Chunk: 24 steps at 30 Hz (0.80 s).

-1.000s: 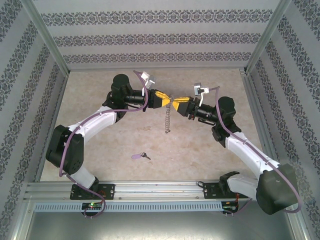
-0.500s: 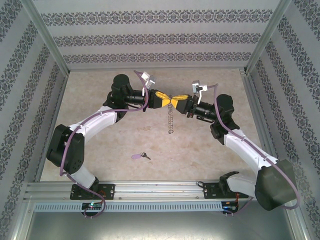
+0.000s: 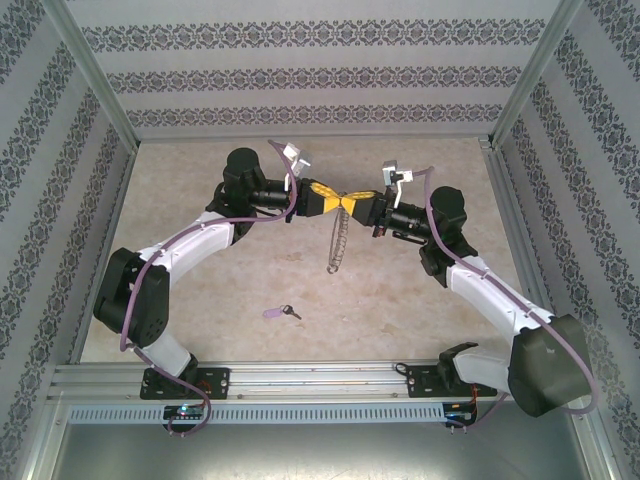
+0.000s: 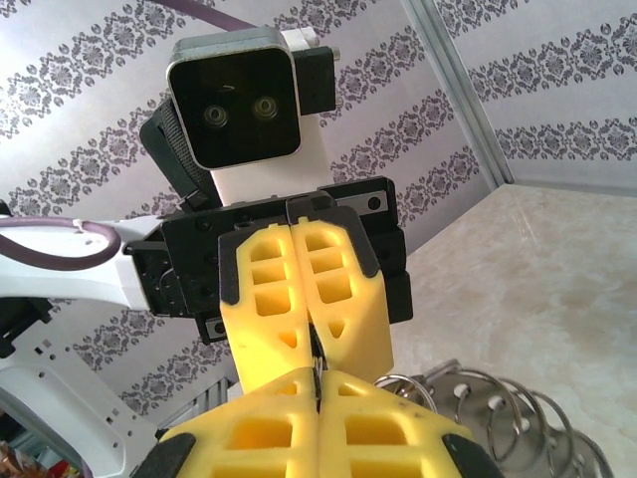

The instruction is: Put the keys on the keyring

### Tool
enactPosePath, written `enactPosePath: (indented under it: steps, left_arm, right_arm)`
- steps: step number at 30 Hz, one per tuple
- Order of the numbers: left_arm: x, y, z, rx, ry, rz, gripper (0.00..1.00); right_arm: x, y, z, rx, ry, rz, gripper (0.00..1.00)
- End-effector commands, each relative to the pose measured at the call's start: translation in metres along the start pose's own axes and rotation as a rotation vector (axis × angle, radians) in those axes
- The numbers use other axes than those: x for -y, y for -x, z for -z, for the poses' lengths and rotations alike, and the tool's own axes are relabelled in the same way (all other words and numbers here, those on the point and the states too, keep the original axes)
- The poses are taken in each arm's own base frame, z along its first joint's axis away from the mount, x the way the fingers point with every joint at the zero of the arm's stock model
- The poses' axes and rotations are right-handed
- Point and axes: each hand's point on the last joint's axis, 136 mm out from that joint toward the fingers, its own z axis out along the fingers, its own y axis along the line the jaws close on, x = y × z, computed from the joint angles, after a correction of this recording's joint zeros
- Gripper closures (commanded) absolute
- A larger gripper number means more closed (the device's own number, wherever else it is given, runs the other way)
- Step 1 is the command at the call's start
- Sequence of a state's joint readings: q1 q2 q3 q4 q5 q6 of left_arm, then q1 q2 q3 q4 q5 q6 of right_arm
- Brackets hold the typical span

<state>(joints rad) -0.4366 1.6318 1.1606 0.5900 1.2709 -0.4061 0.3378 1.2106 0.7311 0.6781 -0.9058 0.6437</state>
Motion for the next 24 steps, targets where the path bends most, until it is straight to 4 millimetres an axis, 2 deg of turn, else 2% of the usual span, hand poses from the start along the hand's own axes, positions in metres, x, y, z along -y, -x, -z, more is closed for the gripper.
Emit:
enactPosePath:
  steps: [1,6,9,13,20,24]
  left_arm:
    - [0.008,0.016,-0.004,0.011,0.020,-0.098,0.87]
    - [0.004,0.017,0.008,-0.014,0.176,-0.152,0.60]
    - [-0.007,0.018,0.018,-0.031,0.307,-0.133,0.52]
    - [-0.014,0.015,0.025,-0.056,0.389,-0.113,0.51]
    - [-0.017,0.011,0.023,-0.041,0.382,-0.048,0.53]
    - [-0.014,0.016,0.021,-0.002,0.352,-0.026,0.56]
  right_arm:
    - [0.001,0.001,-0.003,0.002,0.005,0.043,1.00]
    - [0.008,0.006,0.005,0.030,-0.010,0.061,1.00]
    - [0.008,0.013,0.010,0.054,-0.008,0.078,1.00]
    - [0.005,0.019,0.013,0.075,-0.004,0.100,1.00]
    - [-0.002,0.033,0.016,0.139,0.007,0.136,1.00]
    - [-0.003,0.042,0.015,0.177,0.015,0.137,1.00]
